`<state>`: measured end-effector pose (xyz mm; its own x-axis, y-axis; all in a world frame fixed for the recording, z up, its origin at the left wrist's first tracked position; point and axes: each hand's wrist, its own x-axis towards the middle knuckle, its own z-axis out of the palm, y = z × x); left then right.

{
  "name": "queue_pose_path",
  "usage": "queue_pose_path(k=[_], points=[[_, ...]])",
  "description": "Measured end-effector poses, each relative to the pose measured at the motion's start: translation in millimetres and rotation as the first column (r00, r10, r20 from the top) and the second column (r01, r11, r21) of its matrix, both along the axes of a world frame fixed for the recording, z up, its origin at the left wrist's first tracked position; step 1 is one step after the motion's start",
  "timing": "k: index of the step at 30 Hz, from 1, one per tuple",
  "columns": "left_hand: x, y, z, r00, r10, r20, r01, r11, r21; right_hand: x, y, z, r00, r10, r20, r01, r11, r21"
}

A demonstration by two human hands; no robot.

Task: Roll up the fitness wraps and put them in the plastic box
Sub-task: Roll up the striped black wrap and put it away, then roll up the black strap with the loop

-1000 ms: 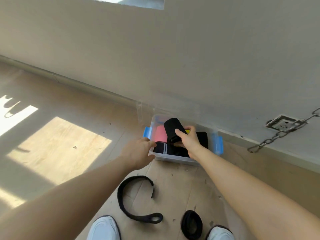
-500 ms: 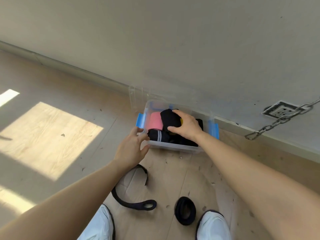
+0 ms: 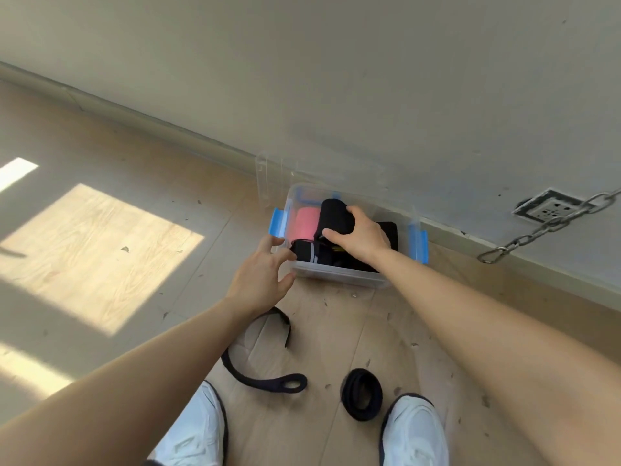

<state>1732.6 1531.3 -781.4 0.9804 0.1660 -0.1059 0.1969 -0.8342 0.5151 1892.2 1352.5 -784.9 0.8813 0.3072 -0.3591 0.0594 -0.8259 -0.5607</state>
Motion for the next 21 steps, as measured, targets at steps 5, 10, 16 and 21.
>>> queue_pose_path(k=[5, 10, 16, 21], points=[[-9.4, 3.5, -0.6, 0.993, -0.090, 0.072, 0.079, 0.988, 0.136, -21.1, -24.7, 15.4, 0.958, 0.120, 0.261, -0.122, 0.993, -0.010], [-25.2, 7.7, -13.9, 0.931, -0.360, -0.056, 0.361, 0.890, 0.279, -89.0, -55.4, 11.1, 0.736, 0.471, 0.486, -0.545, 0.839, 0.011], [-38.3, 14.7, -40.6, 0.862, -0.275, -0.426, 0.458, 0.783, 0.420, -146.3, -80.5, -29.9, 0.692, 0.611, -0.385, -0.714, 0.658, -0.239], [-42.3, 27.0, -42.9, 0.858, -0.186, -0.478, 0.402, 0.823, 0.401, -146.1, -93.3, -40.2, 0.743, 0.363, -0.563, -0.517, 0.845, -0.138]])
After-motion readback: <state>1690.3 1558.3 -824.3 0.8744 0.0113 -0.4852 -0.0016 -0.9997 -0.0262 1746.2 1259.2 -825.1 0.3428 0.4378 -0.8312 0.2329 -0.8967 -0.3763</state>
